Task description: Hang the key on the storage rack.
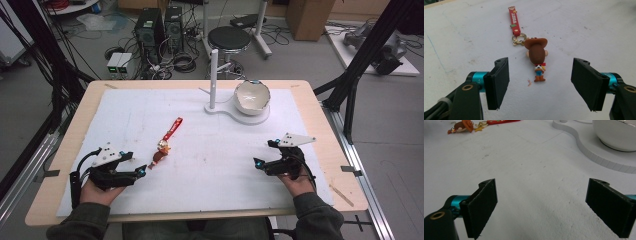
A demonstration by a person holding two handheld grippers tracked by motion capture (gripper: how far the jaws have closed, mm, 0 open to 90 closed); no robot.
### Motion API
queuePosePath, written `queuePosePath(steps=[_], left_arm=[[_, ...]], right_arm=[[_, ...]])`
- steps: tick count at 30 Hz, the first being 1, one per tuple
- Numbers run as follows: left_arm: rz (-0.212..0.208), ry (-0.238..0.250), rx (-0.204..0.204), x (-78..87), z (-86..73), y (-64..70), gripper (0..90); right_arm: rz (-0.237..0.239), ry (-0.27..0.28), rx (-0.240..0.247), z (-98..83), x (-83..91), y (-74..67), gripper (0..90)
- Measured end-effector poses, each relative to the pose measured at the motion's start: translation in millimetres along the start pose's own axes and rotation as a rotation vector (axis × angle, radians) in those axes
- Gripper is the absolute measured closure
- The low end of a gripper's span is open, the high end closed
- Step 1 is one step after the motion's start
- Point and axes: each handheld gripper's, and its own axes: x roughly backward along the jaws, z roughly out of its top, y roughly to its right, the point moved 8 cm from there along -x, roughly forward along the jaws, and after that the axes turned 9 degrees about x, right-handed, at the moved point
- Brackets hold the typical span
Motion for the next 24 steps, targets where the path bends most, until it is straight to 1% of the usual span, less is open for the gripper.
queuePosePath(steps=[6,10,11,14,19,20,21,23,24], left_arm=[[-0.009,-0.005,-0.014,-4.5,2.2,2.3,31.1],[-0.014,-0.005,-0.016,-5.7,3.2,4.1,31.2],[-0.017,-0.01,-0.027,-5.6,3.7,4.4,31.1],[-0.017,-0.007,-0.026,-5.6,4.5,4.8,31.2],[-0.04,0.005,-0.024,-4.1,10.2,9.2,31.2],[-0.05,0.003,-0.039,-4.0,13.6,11.4,31.6],[-0.05,-0.001,-0.045,-3.9,15.0,11.8,31.6],[-0.056,-0.005,-0.052,-3.9,16.4,12.3,31.7],[-0.065,-0.006,-0.053,-4.3,18.4,12.5,32.2]], right_arm=[[-0.006,0.002,-0.001,-1.7,1.4,1.8,9.6],[-0.008,0.004,-0.014,-3.0,3.2,2.6,9.6],[-0.009,0.005,-0.016,-2.8,3.1,2.5,9.6],[-0.011,0.006,-0.007,-2.7,2.8,2.6,9.6],[-0.01,0.013,-0.011,-1.6,4.4,1.3,9.6],[-0.01,0.019,-0.011,-0.5,5.4,1.2,9.6],[-0.012,0.02,-0.014,-0.1,5.8,0.7,9.5],[-0.008,0.022,-0.018,0.4,6.0,-0.2,9.6],[-0.008,0.027,-0.008,1.5,6.8,-0.1,9.6]])
